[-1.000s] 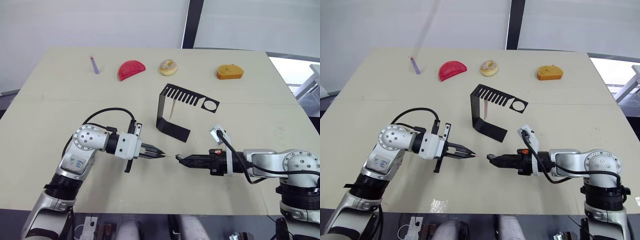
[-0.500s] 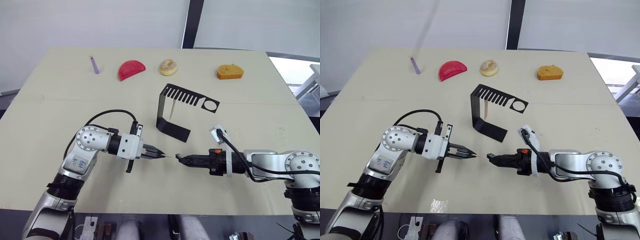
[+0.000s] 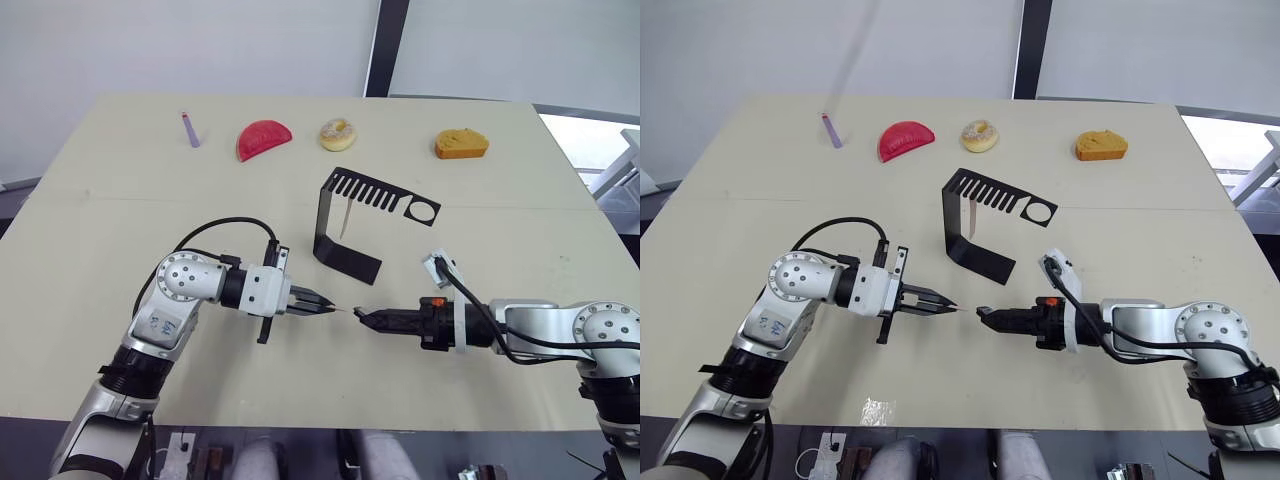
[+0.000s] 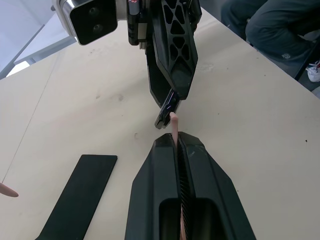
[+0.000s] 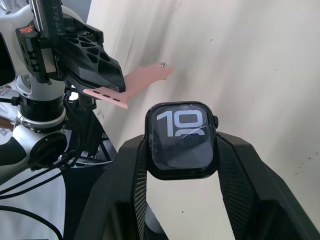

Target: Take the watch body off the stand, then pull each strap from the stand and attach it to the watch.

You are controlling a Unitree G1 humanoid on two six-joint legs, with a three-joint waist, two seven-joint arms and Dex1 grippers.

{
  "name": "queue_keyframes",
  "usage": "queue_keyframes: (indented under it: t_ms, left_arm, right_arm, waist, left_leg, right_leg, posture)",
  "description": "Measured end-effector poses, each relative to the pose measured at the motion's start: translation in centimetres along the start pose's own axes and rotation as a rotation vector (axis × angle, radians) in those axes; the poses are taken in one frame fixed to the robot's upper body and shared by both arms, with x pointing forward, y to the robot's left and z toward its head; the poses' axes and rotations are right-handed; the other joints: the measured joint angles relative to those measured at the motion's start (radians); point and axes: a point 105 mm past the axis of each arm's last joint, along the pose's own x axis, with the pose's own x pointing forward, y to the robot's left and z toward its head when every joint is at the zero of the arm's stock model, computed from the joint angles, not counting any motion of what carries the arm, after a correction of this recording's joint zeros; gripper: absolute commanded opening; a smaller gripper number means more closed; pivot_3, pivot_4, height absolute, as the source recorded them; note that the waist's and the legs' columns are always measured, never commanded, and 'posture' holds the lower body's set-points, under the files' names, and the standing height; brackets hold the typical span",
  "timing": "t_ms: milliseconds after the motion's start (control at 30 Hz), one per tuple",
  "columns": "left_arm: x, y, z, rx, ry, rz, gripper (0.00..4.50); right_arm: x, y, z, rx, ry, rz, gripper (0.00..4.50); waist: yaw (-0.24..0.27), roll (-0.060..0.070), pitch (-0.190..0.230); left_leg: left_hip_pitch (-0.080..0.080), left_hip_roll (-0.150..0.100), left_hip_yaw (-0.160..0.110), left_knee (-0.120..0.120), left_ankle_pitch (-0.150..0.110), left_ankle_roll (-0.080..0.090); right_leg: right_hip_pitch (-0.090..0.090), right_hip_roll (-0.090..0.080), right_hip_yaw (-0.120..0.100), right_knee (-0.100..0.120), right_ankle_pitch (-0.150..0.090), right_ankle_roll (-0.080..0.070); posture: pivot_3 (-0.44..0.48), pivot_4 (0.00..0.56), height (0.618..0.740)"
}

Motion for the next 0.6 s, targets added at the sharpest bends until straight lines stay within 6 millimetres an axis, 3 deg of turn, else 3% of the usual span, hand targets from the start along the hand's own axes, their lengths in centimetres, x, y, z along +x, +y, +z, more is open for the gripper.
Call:
queue_keyframes:
  t_ms: [600]
  left_arm:
    - [0.22,0.0,-0.04,0.002,-0.004,-0.001,0.0]
  right_arm:
    - [0.11,0.09,-0.19,-0.009,0.01,-0.007,1.49]
  waist:
    - [0.002,0.0,0.0]
  left_leg:
    - [0.0,0.0,0.0,0.0,0.0,0.0]
  right_leg:
    - [0.0,0.0,0.0,0.0,0.0,0.0]
  posture:
    - [0.0,0.15,0.737]
